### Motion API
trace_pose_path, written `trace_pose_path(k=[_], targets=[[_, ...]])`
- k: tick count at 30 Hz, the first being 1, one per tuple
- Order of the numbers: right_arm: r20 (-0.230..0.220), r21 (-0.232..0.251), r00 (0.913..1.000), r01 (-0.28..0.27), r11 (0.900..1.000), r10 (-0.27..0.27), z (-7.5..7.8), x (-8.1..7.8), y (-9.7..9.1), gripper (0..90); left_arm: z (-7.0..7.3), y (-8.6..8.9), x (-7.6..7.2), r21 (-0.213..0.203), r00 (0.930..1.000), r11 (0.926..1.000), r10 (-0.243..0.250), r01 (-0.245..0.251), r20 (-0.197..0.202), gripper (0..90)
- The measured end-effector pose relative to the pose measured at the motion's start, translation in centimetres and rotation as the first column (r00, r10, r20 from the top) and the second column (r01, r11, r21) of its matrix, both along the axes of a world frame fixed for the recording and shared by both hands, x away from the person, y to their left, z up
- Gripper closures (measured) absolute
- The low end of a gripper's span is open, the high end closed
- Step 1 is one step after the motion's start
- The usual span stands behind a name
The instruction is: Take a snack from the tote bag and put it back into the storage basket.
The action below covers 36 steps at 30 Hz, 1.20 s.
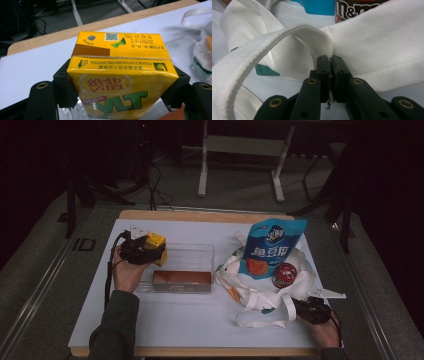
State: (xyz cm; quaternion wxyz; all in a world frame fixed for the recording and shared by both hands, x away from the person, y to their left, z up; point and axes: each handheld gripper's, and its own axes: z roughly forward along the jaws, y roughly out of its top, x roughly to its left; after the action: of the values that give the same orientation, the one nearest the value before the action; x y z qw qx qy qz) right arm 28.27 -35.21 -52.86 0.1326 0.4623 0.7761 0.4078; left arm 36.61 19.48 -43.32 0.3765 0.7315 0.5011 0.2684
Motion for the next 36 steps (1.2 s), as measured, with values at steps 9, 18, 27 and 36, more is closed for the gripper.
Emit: trace_pose_path(k=[9,18,27,36], targets=[[0.0,0.002,1.0,0.001,1.0,-0.001,0.0,0.0,0.0,85.4,-1.9,0.0,0.0,0.027,0.9987,0.9993,0.026,-0.025,-0.045,28.7],[0.001,0.003,1.0,0.001,1.0,-0.001,0.0,0.0,0.0,85.4,-3.3,0.3,-0.6,0.053,0.9941,0.9977,0.048,-0.043,-0.097,28.5],[0.0,0.003,1.0,0.002,1.0,-0.002,0.0,0.0,0.0,85.4,-3.9,0.4,-1.1,0.072,0.9922,0.9962,0.057,-0.049,-0.111,28.3],[0.001,0.002,1.0,0.002,1.0,-0.002,0.0,0.0,0.0,85.4,-3.9,0.5,-1.9,0.07,0.988,0.9949,0.082,-0.073,-0.131,27.0]])
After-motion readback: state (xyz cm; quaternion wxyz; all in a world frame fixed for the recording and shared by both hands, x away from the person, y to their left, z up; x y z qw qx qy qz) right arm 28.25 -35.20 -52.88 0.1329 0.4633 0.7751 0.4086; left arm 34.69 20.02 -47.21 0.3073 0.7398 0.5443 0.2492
